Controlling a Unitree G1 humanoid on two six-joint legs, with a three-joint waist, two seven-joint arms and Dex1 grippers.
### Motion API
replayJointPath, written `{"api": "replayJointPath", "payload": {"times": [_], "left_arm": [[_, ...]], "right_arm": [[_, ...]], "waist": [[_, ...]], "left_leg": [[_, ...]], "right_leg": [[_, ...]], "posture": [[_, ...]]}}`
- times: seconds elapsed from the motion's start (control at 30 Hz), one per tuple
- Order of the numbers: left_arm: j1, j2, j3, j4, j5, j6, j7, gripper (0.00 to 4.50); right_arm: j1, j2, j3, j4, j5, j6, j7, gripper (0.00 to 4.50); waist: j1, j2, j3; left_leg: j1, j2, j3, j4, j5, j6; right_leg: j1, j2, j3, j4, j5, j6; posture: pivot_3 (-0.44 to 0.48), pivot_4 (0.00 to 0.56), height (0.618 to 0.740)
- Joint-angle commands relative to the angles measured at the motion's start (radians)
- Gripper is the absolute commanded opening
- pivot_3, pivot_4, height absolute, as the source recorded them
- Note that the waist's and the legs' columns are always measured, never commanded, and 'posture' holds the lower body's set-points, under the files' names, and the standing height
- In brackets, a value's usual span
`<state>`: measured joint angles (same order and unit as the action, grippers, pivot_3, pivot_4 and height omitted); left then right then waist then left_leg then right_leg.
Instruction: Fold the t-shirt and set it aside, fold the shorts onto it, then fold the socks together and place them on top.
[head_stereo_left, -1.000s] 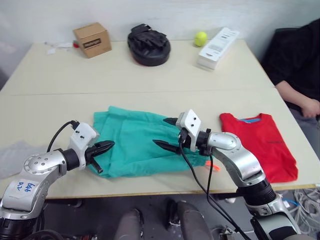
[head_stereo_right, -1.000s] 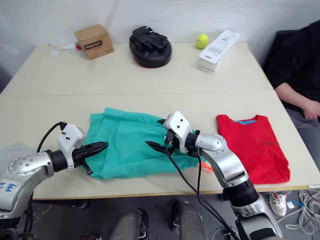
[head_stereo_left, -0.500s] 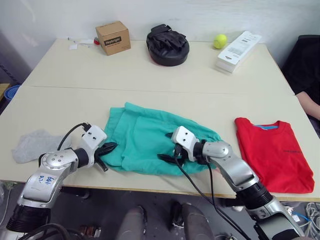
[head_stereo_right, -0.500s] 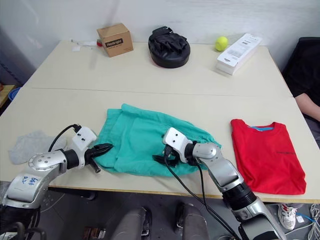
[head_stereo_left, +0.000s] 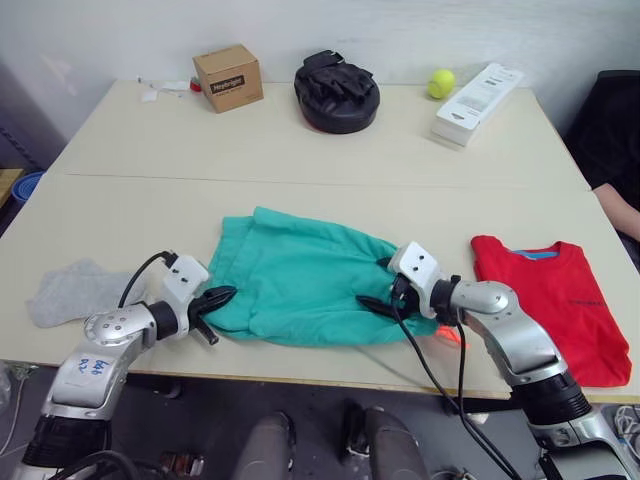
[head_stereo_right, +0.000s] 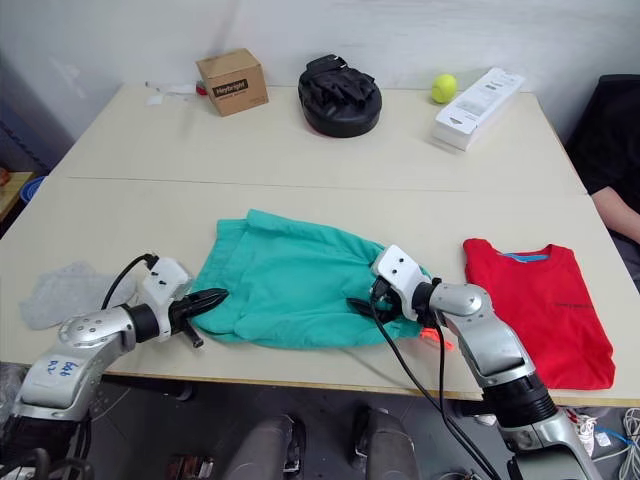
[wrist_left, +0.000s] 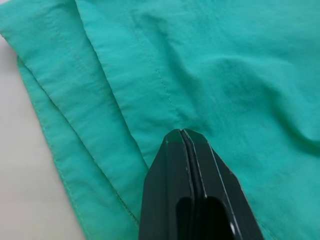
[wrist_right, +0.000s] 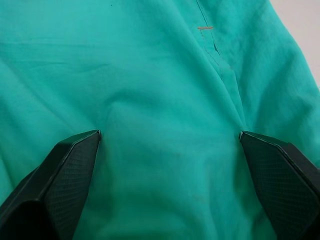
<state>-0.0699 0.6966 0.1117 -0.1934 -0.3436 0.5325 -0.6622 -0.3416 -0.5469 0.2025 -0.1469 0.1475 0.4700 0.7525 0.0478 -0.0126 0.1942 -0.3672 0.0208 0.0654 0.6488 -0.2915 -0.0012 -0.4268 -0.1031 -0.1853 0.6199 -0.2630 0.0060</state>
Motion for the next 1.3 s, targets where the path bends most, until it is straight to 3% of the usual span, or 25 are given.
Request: {"api": "replayJointPath", "payload": {"times": [0.03, 0.2, 0.33, 0.37, 0.43, 0.57, 0.8, 0.93, 1.13, 1.3], "left_arm": [[0.008, 0.036, 0.09, -0.048, -0.083, 0.073, -0.046, 0.02], [-0.073, 0.058, 0.149, -0.158, -0.256, 0.213, -0.097, 0.02], [-0.132, 0.057, 0.028, -0.172, -0.184, 0.212, -0.078, 0.02], [-0.145, 0.047, -0.014, -0.154, -0.153, 0.189, -0.076, 0.0], [-0.172, 0.022, -0.11, -0.089, -0.063, 0.122, -0.065, 0.0], [-0.216, -0.025, -0.212, 0.057, 0.053, 0.012, -0.058, 0.0], [-0.205, -0.031, -0.245, 0.161, 0.13, -0.067, -0.064, 0.0], [-0.19, -0.03, -0.235, 0.166, 0.13, -0.081, -0.067, 0.0], [-0.137, -0.013, -0.203, 0.137, 0.127, -0.084, -0.072, 0.0], [-0.108, -0.003, -0.178, 0.11, 0.124, -0.076, -0.072, 0.0]], "right_arm": [[0.006, -0.001, -0.002, -0.034, -0.003, 0.013, -0.001, 4.5], [-0.02, 0.03, -0.023, -0.09, 0.033, 0.03, -0.007, 4.5], [-0.039, 0.054, -0.028, -0.147, 0.073, 0.064, -0.002, 4.5], [-0.046, 0.062, -0.024, -0.161, 0.082, 0.072, -0.002, 4.32], [-0.058, 0.083, -0.017, -0.185, 0.104, 0.09, -0.003, 3.9], [-0.084, 0.11, 0.035, -0.139, 0.063, 0.071, -0.011, 2.47], [-0.123, 0.154, 0.145, 0.004, -0.044, 0.006, -0.027, 0.02], [-0.084, 0.102, 0.163, 0.043, -0.129, -0.055, -0.044, 0.02], [0.075, -0.061, -0.025, -0.056, -0.064, -0.035, -0.005, 0.02], [0.134, -0.176, -0.172, -0.011, -0.023, -0.046, 0.021, 0.02]], "waist": [[-0.002, -0.001, 0.001], [0.0, -0.005, 0.004], [0.001, -0.004, 0.004], [0.0, -0.004, 0.005], [-0.004, -0.004, 0.005], [-0.009, -0.004, 0.005], [-0.021, -0.004, 0.005], [-0.022, -0.004, 0.005], [-0.019, -0.004, 0.004], [-0.021, -0.003, 0.004]], "left_leg": [[0.0, 0.0, 0.0, 0.0, 0.0, 0.0], [-0.003, 0.003, 0.001, 0.001, -0.002, -0.002], [-0.003, 0.003, 0.001, 0.001, -0.003, -0.001], [-0.002, 0.003, 0.001, 0.001, -0.003, -0.001], [-0.002, 0.004, 0.002, 0.001, -0.003, -0.002], [-0.003, 0.007, 0.003, 0.001, -0.005, -0.003], [-0.002, 0.007, 0.004, 0.002, -0.005, -0.003], [-0.001, 0.007, 0.004, 0.002, -0.005, -0.003], [0.0, 0.007, 0.004, 0.002, -0.006, -0.002], [0.0, 0.008, 0.005, 0.001, -0.008, -0.005]], "right_leg": [[-0.001, 0.0, 0.0, 0.0, 0.0, 0.0], [-0.002, 0.004, 0.0, -0.001, 0.0, 0.0], [-0.002, 0.005, 0.001, -0.001, 0.001, -0.001], [-0.002, 0.005, 0.001, -0.002, 0.001, -0.001], [-0.003, 0.006, 0.002, -0.002, 0.001, -0.001], [-0.004, 0.009, 0.002, -0.002, 0.002, -0.004], [-0.003, 0.008, 0.002, -0.001, 0.002, -0.004], [-0.002, 0.008, 0.002, -0.001, 0.001, -0.001], [-0.001, 0.008, 0.003, -0.003, 0.001, -0.001], [0.0, 0.009, 0.003, -0.008, 0.001, 0.001]], "posture": [[0.0, 0.15, 0.74], [0.0, 0.15, 0.74], [0.0, 0.15, 0.74], [0.0, 0.15, 0.74], [0.0, 0.15, 0.74], [0.0, 0.15, 0.74], [0.0, 0.15, 0.74], [0.0, 0.15, 0.74], [0.0, 0.15, 0.74], [0.0, 0.15, 0.74]]}}
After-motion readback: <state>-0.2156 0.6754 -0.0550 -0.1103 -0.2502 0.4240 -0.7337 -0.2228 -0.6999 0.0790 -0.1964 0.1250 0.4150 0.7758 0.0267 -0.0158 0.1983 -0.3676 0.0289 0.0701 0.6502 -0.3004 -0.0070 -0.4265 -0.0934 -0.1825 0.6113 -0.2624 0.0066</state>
